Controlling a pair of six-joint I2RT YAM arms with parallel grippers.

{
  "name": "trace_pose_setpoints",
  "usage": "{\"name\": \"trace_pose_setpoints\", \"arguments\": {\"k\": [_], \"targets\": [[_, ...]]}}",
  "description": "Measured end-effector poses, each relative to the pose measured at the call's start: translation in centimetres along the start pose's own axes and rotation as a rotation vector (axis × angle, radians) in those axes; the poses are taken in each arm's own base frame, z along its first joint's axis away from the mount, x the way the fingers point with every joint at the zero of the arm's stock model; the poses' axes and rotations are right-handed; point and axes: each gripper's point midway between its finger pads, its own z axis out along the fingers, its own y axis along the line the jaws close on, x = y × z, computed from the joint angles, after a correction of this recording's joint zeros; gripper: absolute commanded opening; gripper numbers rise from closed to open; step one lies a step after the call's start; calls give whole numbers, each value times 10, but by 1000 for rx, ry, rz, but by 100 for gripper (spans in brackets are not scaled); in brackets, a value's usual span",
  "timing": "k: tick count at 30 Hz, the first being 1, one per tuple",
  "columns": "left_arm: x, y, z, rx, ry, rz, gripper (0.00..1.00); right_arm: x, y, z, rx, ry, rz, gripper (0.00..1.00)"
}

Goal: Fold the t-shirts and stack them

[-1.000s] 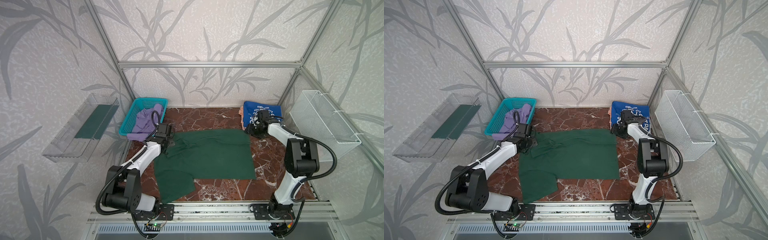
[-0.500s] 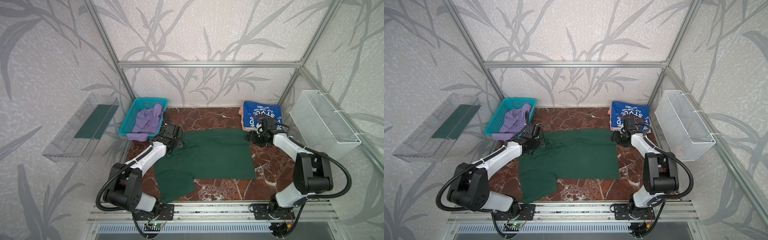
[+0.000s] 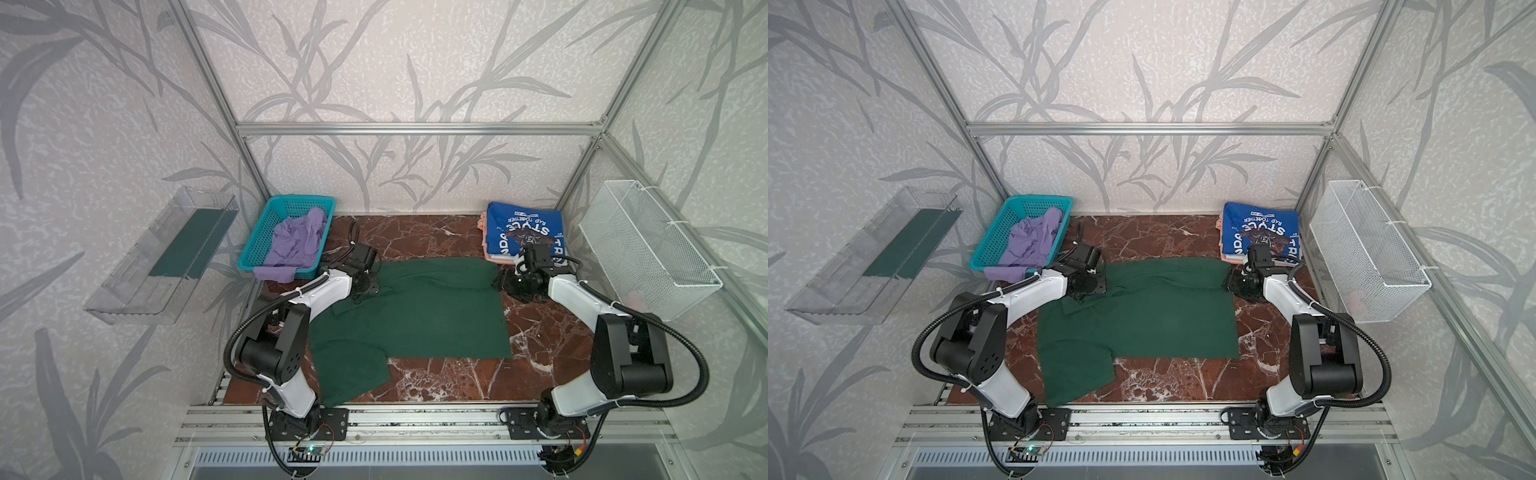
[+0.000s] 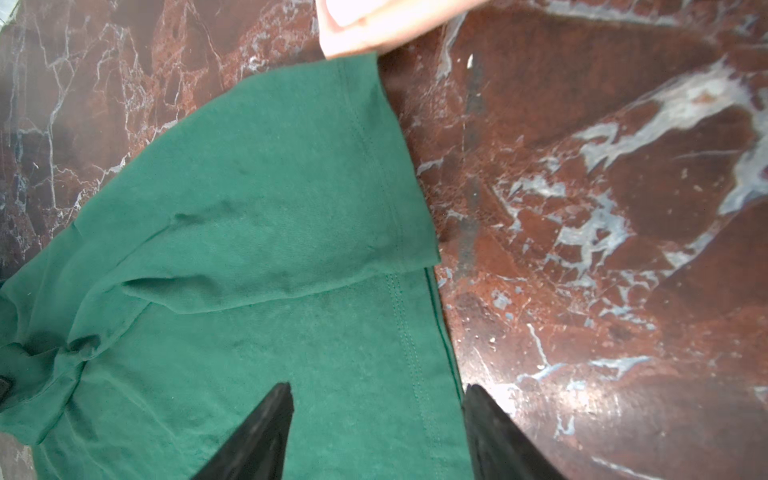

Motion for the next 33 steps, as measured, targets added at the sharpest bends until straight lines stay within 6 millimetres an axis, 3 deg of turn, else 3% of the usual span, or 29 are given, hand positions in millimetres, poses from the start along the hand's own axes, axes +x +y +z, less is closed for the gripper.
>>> {"name": "trace_pose_setpoints", "arguments": {"k": [5,11,18,20,22,30,33], "targets": [[-3,-3,9,-5,8,-9,13,0,-1,0,6,1,1,66],[1,-7,7,-8,14,-26,10,0,-6,-2,17,2,12,64],[16,-25,-29,23,-50,-54,9,4,-3,-10,-12,-4,15,63],[25,-29,-39,24,-66,-62,12,6,-3,-10,-20,4,18,63],[35,-32,-45,24,-75,-67,25,8,-4,-9,-26,10,21,63],[71,-51,-63,21,-117,-24,27,11,-11,-8,-22,20,27,61],[70,-46,-70,-9,-150,-28,38,12,-12,-8,-24,23,29,61]]}}
